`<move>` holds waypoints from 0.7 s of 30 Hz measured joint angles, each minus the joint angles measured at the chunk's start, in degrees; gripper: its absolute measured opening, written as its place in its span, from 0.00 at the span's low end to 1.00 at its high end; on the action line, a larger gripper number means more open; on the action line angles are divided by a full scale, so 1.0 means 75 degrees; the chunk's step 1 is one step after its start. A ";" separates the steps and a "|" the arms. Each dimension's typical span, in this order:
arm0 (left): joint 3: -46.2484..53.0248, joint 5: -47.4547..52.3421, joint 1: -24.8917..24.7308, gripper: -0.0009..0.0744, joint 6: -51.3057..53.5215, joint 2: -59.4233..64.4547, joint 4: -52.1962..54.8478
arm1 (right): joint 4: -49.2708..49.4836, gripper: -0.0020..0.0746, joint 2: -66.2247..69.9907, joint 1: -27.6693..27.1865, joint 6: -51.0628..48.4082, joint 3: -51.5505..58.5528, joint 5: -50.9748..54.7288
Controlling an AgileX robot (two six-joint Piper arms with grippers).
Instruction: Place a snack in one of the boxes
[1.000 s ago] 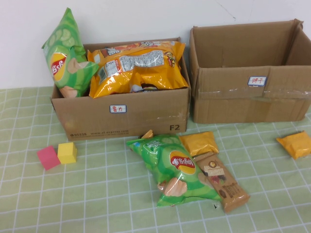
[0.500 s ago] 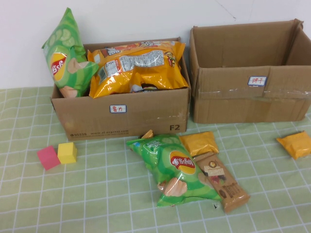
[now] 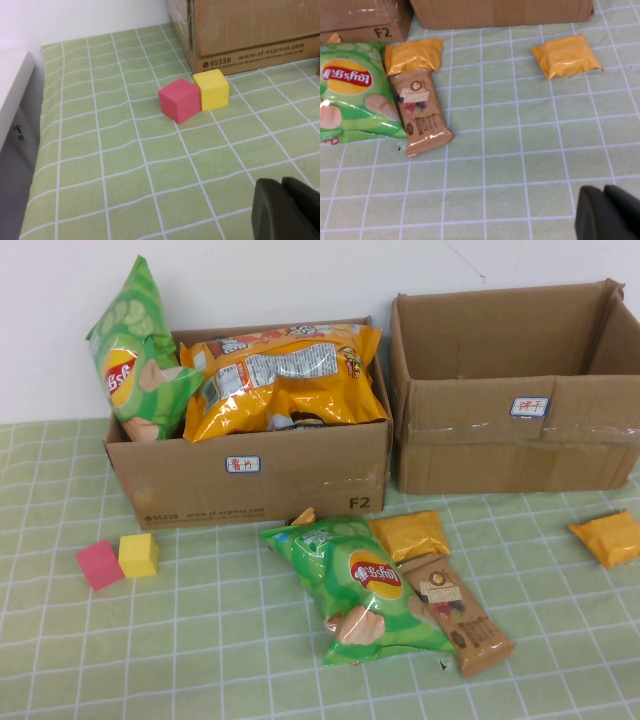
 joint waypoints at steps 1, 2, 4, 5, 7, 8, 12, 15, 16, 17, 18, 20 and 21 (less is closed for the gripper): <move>0.0000 0.0000 0.0000 0.01 0.0000 0.0000 0.0000 | 0.0000 0.04 0.0000 0.0000 0.0000 0.0000 0.0000; 0.0000 0.0000 0.0000 0.01 0.0000 0.0000 0.0000 | 0.0000 0.04 0.0000 0.0000 0.0000 0.0000 0.0000; 0.0000 0.0000 0.0000 0.01 0.0000 0.0000 0.0000 | -0.0030 0.04 -0.0129 0.0000 0.0000 0.0015 0.0000; 0.0000 0.0000 0.0000 0.01 0.0000 0.0000 0.0000 | -0.0030 0.04 -0.0233 0.0000 -0.0064 0.0015 0.0000; 0.0000 0.0000 0.0000 0.01 0.0000 0.0000 0.0017 | -0.0030 0.04 -0.0569 -0.0140 -0.0548 0.0015 0.0000; 0.0000 0.0000 0.0000 0.01 0.0003 0.0000 0.0017 | -0.0030 0.04 -0.0728 -0.0273 -0.0927 0.0015 0.0000; 0.0000 0.0000 0.0000 0.01 0.0003 0.0000 0.0033 | 0.0603 0.04 -0.1510 -0.1564 -0.2637 0.0169 -0.0520; 0.0000 0.0000 0.0000 0.01 0.0003 0.0000 0.0033 | 0.1392 0.04 -0.1968 -0.2876 -0.3949 0.0594 -0.1544; 0.0000 0.0000 0.0000 0.01 0.0003 0.0000 0.0033 | 0.1707 0.04 -0.2079 -0.3285 -0.4372 0.0820 -0.1976; 0.0000 0.0000 0.0000 0.01 0.0003 0.0000 0.0033 | 0.1937 0.04 -0.2130 -0.3584 -0.4707 0.1028 -0.2328; 0.0000 0.0000 0.0000 0.01 0.0003 0.0000 0.0033 | 0.2155 0.04 -0.2166 -0.3918 -0.4915 0.1316 -0.2771; 0.0000 0.0000 0.0000 0.01 0.0003 0.0000 0.0033 | 0.2358 0.04 -0.2195 -0.4397 -0.5101 0.1961 -0.3511; 0.0000 0.0000 0.0000 0.01 0.0003 0.0000 0.0033 | 0.2400 0.04 -0.2195 -0.4580 -0.5101 0.2283 -0.3885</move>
